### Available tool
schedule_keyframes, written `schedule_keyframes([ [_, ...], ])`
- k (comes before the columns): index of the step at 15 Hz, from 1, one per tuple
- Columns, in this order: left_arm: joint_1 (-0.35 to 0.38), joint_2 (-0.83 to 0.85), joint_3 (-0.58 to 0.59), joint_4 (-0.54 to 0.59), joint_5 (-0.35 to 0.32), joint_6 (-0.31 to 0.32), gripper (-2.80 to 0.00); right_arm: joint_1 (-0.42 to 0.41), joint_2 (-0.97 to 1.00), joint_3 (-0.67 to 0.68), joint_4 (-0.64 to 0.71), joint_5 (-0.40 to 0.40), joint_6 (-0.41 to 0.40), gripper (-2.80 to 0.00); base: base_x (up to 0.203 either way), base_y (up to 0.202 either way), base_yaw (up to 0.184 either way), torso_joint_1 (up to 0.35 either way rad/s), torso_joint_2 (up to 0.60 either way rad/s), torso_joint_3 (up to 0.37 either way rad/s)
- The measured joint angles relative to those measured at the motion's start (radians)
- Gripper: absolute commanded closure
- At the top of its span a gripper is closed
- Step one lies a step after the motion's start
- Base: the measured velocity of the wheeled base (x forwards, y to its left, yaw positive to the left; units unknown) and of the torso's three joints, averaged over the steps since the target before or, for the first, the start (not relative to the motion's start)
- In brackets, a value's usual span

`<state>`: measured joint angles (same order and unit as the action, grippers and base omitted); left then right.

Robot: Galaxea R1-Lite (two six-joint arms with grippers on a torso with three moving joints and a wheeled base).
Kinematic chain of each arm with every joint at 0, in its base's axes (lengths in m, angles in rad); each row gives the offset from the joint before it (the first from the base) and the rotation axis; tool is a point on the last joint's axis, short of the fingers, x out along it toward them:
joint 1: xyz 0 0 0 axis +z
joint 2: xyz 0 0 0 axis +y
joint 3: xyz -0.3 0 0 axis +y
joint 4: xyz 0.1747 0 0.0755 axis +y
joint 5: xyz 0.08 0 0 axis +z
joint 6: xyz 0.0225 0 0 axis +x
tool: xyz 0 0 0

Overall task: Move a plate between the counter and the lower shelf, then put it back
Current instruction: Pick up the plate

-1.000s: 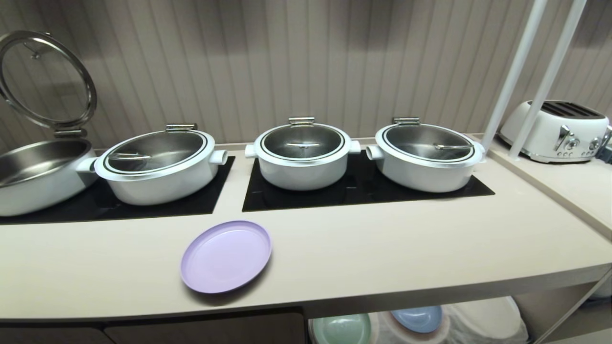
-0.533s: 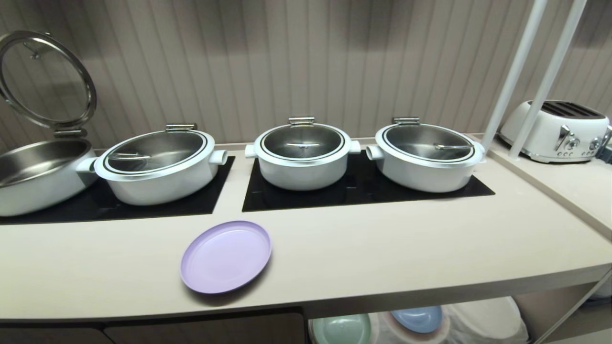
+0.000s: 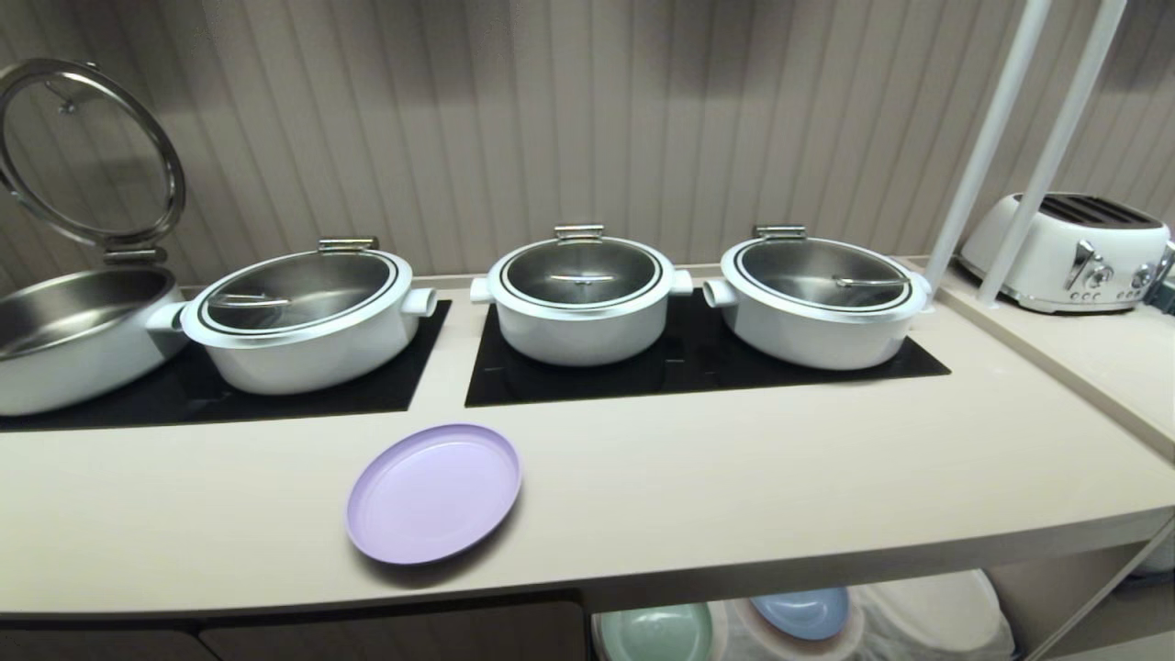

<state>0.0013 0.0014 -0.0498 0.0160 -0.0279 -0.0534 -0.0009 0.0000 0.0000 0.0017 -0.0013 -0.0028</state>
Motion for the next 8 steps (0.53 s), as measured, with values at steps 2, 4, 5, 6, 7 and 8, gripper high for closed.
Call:
schedule_keyframes([
  [2, 0.000, 0.018, -0.076, 0.046, -0.046, 0.001, 0.00, 0.000, 0.000, 0.000, 0.000, 0.000, 0.000, 0.00, 0.000, 0.000, 0.000, 0.000, 0.00, 0.000],
  [4, -0.001, 0.081, -0.157, 0.071, -0.060, 0.001, 0.00, 0.001, 0.000, 0.000, 0.000, 0.000, 0.000, 0.00, 0.000, 0.000, 0.000, 0.000, 0.00, 0.000],
  [5, -0.002, 0.124, -0.196, 0.076, -0.064, 0.001, 0.00, 0.001, 0.000, 0.000, 0.000, 0.000, 0.000, 0.00, 0.000, 0.000, 0.000, 0.000, 0.00, 0.000],
  [6, -0.003, 0.179, -0.238, 0.079, -0.066, 0.000, 0.00, 0.001, 0.000, 0.000, 0.000, 0.000, 0.000, 0.00, 0.000, 0.000, 0.000, 0.000, 0.00, 0.000],
  [7, -0.003, 0.243, -0.287, 0.081, -0.067, 0.000, 0.00, 0.001, 0.000, 0.000, 0.000, 0.000, 0.000, 0.00, 0.000, 0.000, 0.000, 0.000, 0.00, 0.000],
  [8, -0.004, 0.308, -0.335, 0.085, -0.067, 0.000, 0.00, 0.001, 0.000, 0.000, 0.000, 0.000, 0.000, 0.00, 0.000, 0.000, 0.000, 0.000, 0.00, 0.000],
])
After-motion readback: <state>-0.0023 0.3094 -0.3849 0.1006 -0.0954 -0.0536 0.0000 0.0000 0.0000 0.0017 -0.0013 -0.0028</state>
